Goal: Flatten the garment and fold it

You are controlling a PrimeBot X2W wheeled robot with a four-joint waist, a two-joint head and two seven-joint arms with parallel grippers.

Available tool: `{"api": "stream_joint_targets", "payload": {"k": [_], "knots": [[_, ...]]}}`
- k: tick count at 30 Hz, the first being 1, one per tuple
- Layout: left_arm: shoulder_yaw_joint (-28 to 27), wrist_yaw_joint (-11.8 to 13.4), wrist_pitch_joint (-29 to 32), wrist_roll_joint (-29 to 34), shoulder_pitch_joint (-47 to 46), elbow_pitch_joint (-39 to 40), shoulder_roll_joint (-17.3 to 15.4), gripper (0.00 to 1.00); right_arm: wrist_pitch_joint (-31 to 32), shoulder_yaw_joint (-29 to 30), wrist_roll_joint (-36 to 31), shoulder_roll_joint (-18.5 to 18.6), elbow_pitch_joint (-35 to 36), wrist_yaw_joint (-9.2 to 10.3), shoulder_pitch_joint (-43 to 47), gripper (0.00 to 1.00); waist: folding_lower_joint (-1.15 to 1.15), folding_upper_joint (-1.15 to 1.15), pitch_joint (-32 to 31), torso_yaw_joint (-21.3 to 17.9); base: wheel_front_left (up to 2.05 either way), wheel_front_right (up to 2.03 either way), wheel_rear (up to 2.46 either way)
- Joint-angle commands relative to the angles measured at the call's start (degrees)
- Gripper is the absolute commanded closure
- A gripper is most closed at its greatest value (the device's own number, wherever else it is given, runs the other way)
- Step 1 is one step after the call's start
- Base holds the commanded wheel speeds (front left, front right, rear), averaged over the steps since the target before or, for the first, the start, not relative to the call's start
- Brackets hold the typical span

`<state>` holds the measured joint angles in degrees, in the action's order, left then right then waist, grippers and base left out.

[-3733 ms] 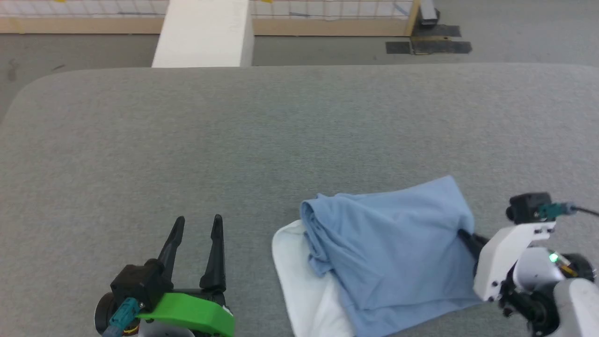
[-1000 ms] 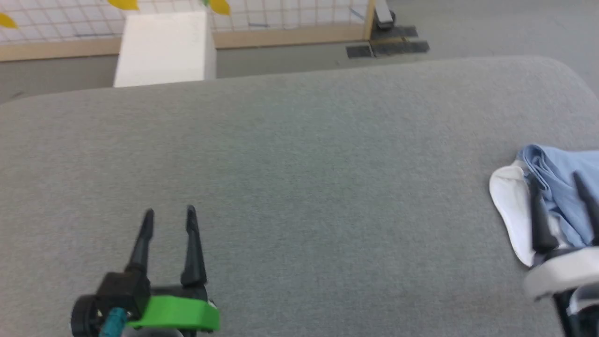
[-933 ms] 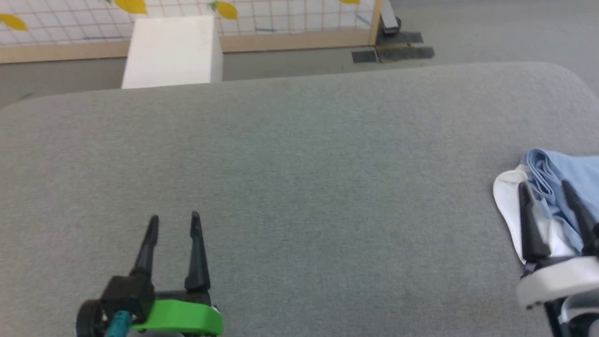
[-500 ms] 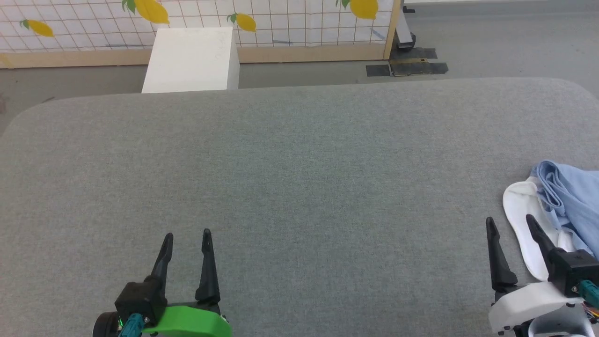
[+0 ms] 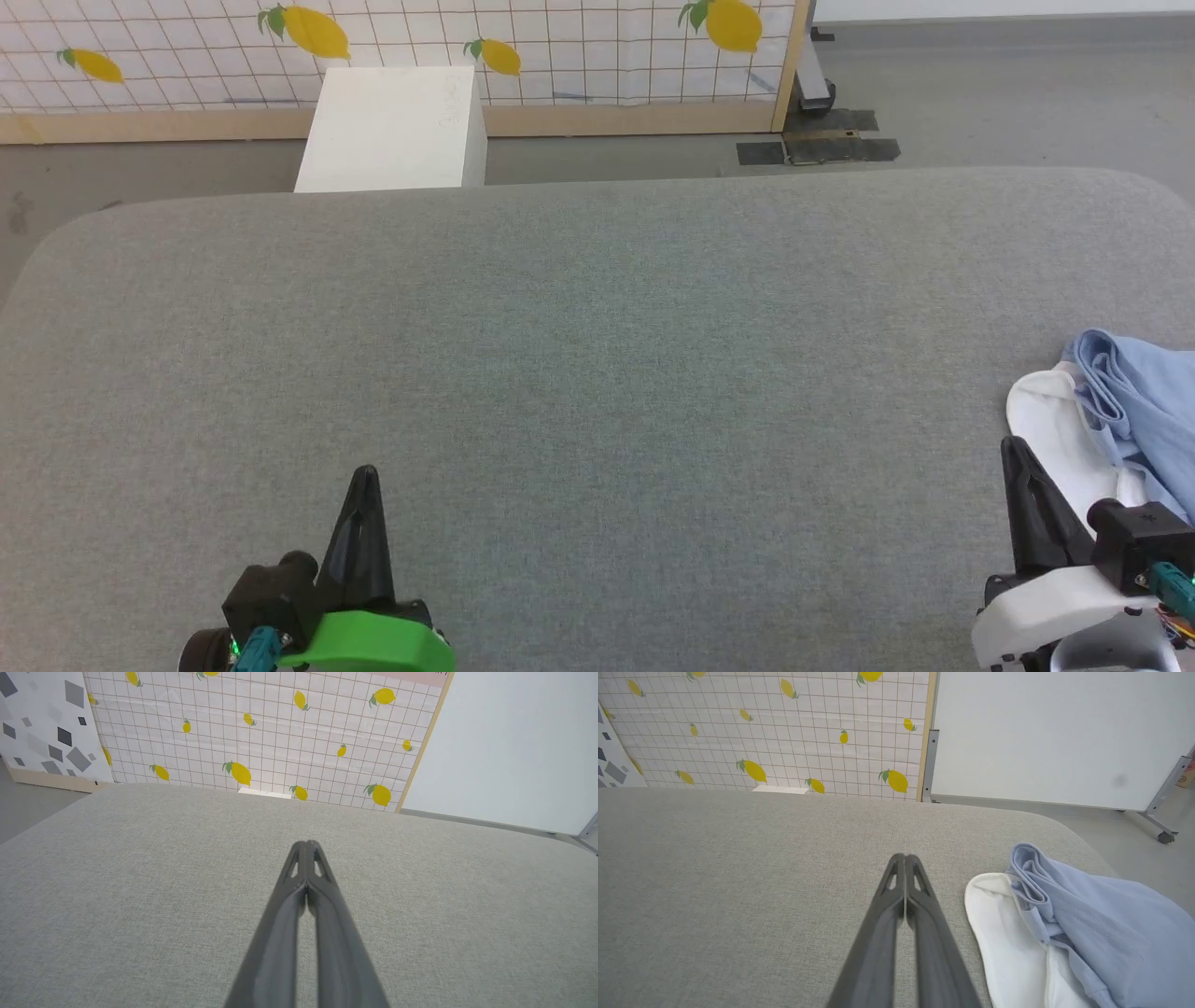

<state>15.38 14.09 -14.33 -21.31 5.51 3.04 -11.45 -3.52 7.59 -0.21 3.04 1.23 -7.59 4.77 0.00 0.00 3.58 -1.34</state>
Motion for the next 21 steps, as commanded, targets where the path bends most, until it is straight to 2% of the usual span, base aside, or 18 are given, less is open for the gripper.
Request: {"api": "stream_joint_targets", "payload": {"k": [1, 21], "knots": [[-0.5, -0.6, 0.3, 0.8, -0.2, -0.1, 0.3, 1.00, 0.1, -0.3, 0.0, 0.0, -0.1, 0.00, -0.2, 1.00, 0.00, 0.00, 0.0, 0.0, 0.00, 0.00, 0.00], [-3.0, -2.8, 2.6, 4.2, -1.1, -0.6, 1.7, 1.00, 0.7, -1.5, 0.0, 0.0, -0.2, 0.02, -1.0, 1.00, 0.00, 0.00, -0.6, 0.2, 0.00, 0.00, 0.00]]}}
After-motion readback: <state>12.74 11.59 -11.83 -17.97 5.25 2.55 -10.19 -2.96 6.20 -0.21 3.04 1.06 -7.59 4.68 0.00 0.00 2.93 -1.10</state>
